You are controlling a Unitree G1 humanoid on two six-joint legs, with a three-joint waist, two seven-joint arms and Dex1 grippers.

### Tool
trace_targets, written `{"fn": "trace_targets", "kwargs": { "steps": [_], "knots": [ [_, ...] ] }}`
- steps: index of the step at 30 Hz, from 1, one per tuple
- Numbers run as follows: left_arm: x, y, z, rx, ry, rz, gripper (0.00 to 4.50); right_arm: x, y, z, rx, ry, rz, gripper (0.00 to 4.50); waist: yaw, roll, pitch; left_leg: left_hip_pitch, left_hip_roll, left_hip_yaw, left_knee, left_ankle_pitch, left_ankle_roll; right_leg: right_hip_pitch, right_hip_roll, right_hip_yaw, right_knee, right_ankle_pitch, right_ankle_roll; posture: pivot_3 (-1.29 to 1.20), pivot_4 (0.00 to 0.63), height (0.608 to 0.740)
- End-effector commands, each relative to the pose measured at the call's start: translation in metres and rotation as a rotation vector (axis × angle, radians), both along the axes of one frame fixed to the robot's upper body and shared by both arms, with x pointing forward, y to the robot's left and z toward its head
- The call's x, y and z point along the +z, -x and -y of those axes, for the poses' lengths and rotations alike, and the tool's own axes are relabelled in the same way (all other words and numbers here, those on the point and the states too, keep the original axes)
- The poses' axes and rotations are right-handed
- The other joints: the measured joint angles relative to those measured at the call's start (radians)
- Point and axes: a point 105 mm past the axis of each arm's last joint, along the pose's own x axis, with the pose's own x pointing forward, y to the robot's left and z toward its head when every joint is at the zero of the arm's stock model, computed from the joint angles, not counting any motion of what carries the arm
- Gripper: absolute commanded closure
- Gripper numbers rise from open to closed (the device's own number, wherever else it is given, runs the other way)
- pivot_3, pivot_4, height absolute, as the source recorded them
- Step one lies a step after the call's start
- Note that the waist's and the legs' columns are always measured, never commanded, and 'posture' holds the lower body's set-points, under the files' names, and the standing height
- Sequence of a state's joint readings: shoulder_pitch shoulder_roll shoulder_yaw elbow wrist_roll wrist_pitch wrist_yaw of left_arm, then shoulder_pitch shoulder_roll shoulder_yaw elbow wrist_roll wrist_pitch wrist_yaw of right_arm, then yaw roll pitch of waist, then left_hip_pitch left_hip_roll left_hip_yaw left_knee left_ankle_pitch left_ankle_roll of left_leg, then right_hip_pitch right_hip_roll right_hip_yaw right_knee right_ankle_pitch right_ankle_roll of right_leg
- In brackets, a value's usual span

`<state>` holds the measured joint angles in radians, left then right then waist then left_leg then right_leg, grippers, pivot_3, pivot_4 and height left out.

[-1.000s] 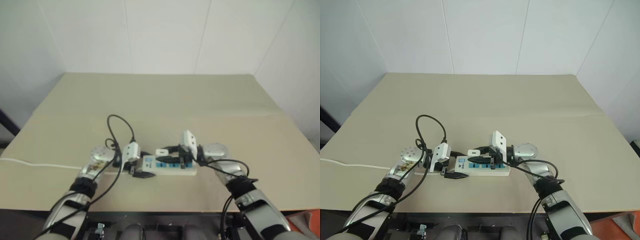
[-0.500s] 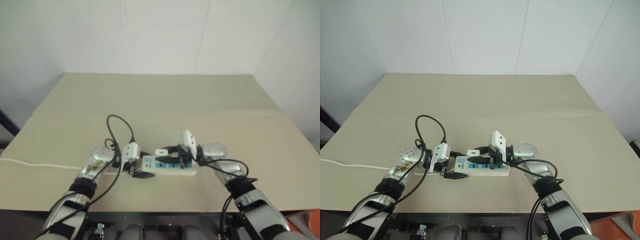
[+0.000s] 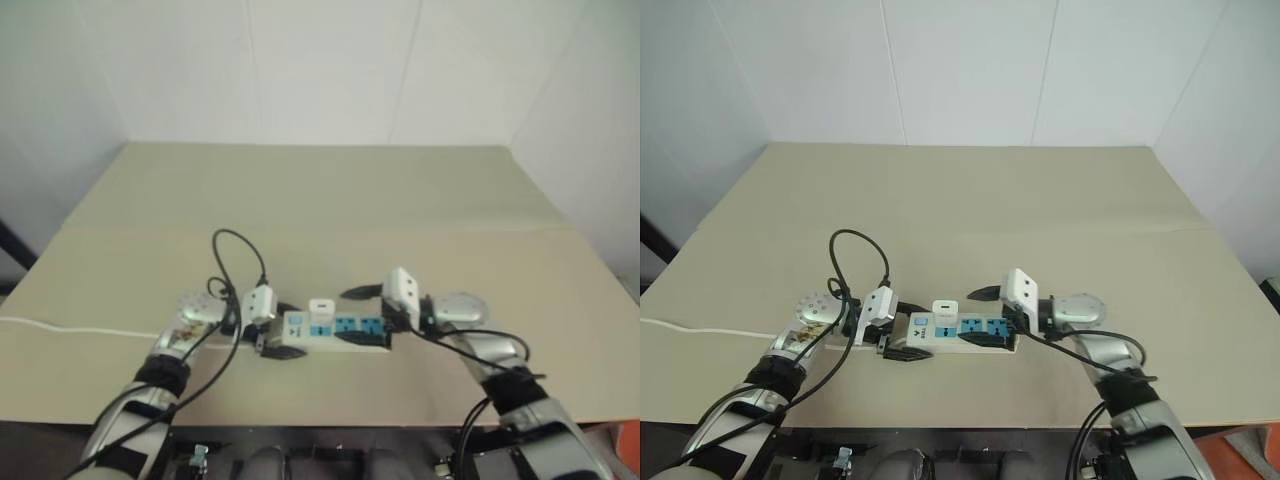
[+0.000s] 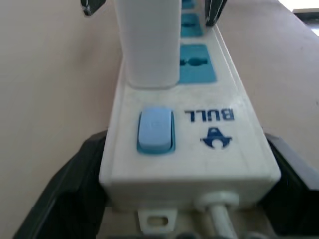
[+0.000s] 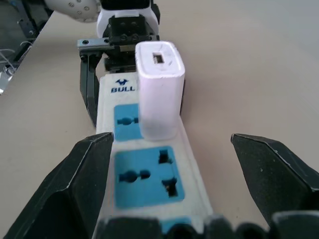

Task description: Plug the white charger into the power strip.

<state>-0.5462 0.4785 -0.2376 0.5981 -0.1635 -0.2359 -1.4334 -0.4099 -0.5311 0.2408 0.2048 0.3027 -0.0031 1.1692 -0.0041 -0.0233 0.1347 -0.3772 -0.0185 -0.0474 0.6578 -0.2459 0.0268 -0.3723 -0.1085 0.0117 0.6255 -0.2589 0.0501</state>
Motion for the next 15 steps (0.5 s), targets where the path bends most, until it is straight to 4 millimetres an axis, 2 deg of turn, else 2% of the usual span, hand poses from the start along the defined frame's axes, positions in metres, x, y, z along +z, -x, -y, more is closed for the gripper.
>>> {"fn": "trace_targets", "kwargs": {
  "steps": [1, 5, 6, 10, 15],
  "knots": [
    [0.022, 0.006, -0.016, -0.005, 0.02, 0.021, 0.01, 0.005, 0.011, 0.035, -0.075, 0.029, -0.033, 0.0, 0.002, 0.0, 0.002, -0.006, 0.0, 0.0, 0.001, 0.0, 0.0, -0.005, 0.0, 0.0, 0.0, 0.0, 0.0, 0.0, 0.15, 0.74],
    [0.07, 0.018, -0.034, 0.023, 0.109, 0.093, 0.01, 0.034, 0.019, 0.067, -0.169, 0.017, 0.045, 0.0, -0.007, 0.007, 0.019, -0.028, -0.002, 0.003, 0.003, 0.002, -0.002, -0.031, 0.0, 0.004, 0.006, 0.001, 0.0, 0.0, 0.15, 0.74],
    [0.077, 0.023, -0.037, 0.021, 0.109, 0.098, 0.01, 0.037, 0.022, 0.072, -0.184, 0.019, 0.055, 0.0, -0.008, 0.007, 0.024, -0.031, -0.001, 0.002, 0.003, 0.003, -0.004, -0.034, 0.0, 0.003, 0.007, 0.001, -0.001, 0.0, 0.15, 0.74],
    [0.11, 0.04, -0.071, 0.066, 0.057, 0.09, 0.01, 0.06, 0.036, 0.116, -0.309, 0.054, 0.089, 0.0, -0.008, 0.008, 0.033, -0.029, 0.0, 0.002, 0.001, 0.003, -0.004, -0.033, 0.001, 0.002, 0.006, 0.001, -0.001, 0.0, 0.15, 0.74],
    [0.141, 0.045, -0.103, 0.156, 0.013, 0.116, 0.01, 0.083, 0.057, 0.159, -0.414, 0.125, 0.121, 0.0, 0.0, 0.009, 0.039, -0.028, -0.001, 0.003, 0.003, 0.003, -0.004, -0.029, 0.0, 0.002, 0.005, 0.002, 0.0, 0.0, 0.15, 0.74]
  ]
}}
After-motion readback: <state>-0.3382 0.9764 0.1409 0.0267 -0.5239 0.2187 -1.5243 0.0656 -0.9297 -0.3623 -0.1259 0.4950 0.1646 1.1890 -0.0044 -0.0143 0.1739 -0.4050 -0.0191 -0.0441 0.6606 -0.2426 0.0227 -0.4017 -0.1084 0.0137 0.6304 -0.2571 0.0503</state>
